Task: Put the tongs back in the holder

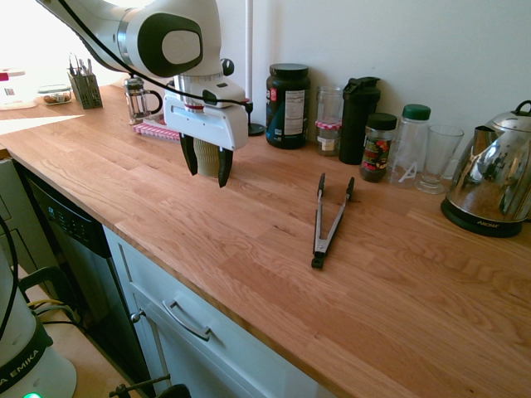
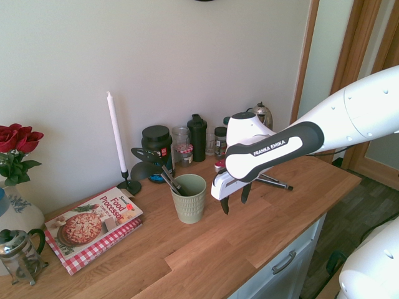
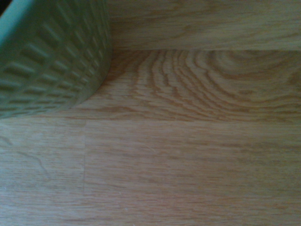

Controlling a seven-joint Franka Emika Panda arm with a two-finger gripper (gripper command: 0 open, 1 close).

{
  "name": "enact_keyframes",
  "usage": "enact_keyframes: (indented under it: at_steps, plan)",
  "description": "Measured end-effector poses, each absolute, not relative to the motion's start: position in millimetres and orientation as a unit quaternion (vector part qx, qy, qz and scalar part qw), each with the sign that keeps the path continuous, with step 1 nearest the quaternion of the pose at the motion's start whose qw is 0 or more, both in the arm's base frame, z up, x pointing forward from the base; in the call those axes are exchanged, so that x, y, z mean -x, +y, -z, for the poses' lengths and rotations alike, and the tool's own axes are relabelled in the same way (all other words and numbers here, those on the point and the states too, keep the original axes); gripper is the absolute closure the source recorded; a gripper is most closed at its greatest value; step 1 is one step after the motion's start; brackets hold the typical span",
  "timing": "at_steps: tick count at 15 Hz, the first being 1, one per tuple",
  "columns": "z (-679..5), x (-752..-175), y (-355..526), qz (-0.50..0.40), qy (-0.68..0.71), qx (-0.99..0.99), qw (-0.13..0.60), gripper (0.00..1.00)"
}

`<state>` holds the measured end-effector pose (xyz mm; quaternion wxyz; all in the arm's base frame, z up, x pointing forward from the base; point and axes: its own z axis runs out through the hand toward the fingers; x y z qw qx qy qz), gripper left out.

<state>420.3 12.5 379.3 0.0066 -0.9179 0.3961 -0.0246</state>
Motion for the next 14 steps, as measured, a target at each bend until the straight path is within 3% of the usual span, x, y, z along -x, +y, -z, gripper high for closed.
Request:
enact_keyframes:
  at_steps: [4, 10, 14]
  plan:
    - [-374.9, -421.3, 8.5, 0.015, 0.352, 0.936, 0.010, 0.00]
    - [-443.8, -448.8, -39.1, 0.038, 0.212, 0.976, 0.007, 0.00]
    - [-448.5, -451.4, -95.4, 0.049, 0.158, 0.986, -0.003, 0.00]
